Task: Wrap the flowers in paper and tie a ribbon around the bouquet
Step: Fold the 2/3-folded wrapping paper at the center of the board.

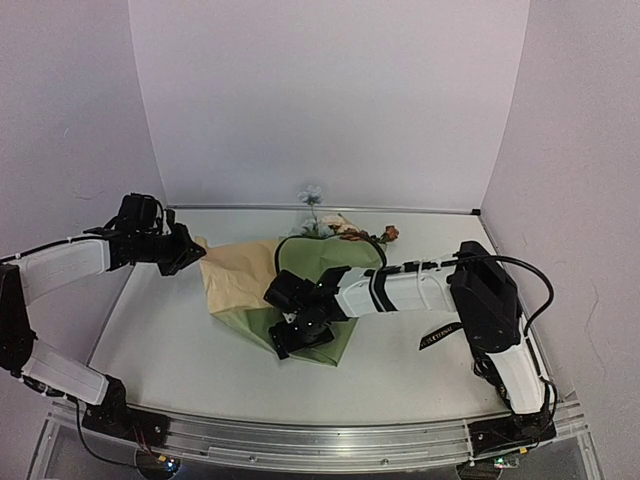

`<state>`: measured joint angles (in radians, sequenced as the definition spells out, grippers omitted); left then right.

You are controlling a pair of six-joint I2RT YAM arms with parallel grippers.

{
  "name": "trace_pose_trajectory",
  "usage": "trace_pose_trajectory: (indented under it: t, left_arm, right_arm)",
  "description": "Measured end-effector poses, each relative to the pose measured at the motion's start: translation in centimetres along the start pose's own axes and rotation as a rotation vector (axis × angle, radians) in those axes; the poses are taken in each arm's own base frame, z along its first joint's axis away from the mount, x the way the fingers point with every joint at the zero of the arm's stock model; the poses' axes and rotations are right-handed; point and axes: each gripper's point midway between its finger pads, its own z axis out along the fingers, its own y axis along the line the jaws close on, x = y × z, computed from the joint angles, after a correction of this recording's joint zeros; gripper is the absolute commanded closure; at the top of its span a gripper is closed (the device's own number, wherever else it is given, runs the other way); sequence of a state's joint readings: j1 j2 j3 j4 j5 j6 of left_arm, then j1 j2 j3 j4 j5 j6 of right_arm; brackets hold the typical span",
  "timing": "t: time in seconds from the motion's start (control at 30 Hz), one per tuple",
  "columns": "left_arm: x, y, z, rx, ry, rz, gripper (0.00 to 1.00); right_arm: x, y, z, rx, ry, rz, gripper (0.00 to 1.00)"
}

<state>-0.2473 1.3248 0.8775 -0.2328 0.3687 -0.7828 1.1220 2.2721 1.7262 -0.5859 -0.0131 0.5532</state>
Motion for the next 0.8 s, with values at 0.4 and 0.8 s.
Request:
trace_pose_trajectory:
  t: [0.4, 0.8]
  left_arm:
    - [0.2, -8.5, 1.3, 0.134, 0.077, -0.061, 1.00]
    - [4.8, -14.1, 7.8, 0.174, 0.241, -0.069, 0.86]
  right_arm:
    - [-0.7, 0.1, 0.4, 0.018, -0.016, 0.023, 0.17]
    - [-1.3, 0.2, 0.5, -0.025, -0.080, 0.068, 0.15]
